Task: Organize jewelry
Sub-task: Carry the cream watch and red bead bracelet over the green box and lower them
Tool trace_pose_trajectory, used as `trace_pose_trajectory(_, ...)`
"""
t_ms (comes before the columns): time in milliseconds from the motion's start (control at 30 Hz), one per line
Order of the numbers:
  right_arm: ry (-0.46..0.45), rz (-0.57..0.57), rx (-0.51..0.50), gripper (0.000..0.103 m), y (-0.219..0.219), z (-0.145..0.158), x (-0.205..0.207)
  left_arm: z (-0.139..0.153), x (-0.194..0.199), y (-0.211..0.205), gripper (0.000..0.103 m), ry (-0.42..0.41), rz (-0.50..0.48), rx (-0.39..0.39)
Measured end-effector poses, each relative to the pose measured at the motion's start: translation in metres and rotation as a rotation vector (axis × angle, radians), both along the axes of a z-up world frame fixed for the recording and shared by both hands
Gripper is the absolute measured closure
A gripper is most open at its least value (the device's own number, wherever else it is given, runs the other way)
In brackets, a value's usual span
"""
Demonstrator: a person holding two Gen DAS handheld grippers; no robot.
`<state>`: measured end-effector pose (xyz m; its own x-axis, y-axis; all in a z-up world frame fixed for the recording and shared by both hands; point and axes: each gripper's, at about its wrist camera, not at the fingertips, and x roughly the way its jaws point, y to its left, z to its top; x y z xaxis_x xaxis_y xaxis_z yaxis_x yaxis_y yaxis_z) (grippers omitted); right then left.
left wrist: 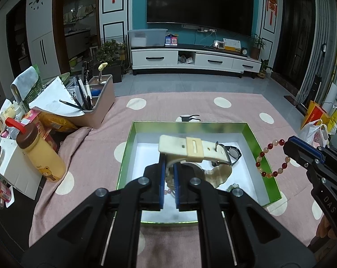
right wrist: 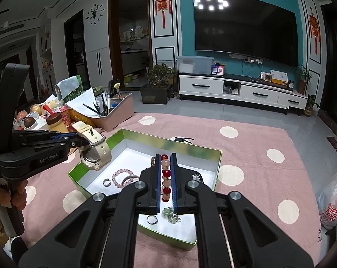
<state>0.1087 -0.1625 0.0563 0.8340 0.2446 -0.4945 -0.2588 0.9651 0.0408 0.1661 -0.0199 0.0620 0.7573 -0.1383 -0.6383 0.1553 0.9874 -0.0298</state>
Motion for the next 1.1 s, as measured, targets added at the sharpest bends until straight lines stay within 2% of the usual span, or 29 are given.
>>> trace_pose_trajectory(1100,0.051,0.002,0.007,0.096,0.002,-0.022,0.036,-0.026,0.047,-0.003,0.097,0.056,0.02,0.032)
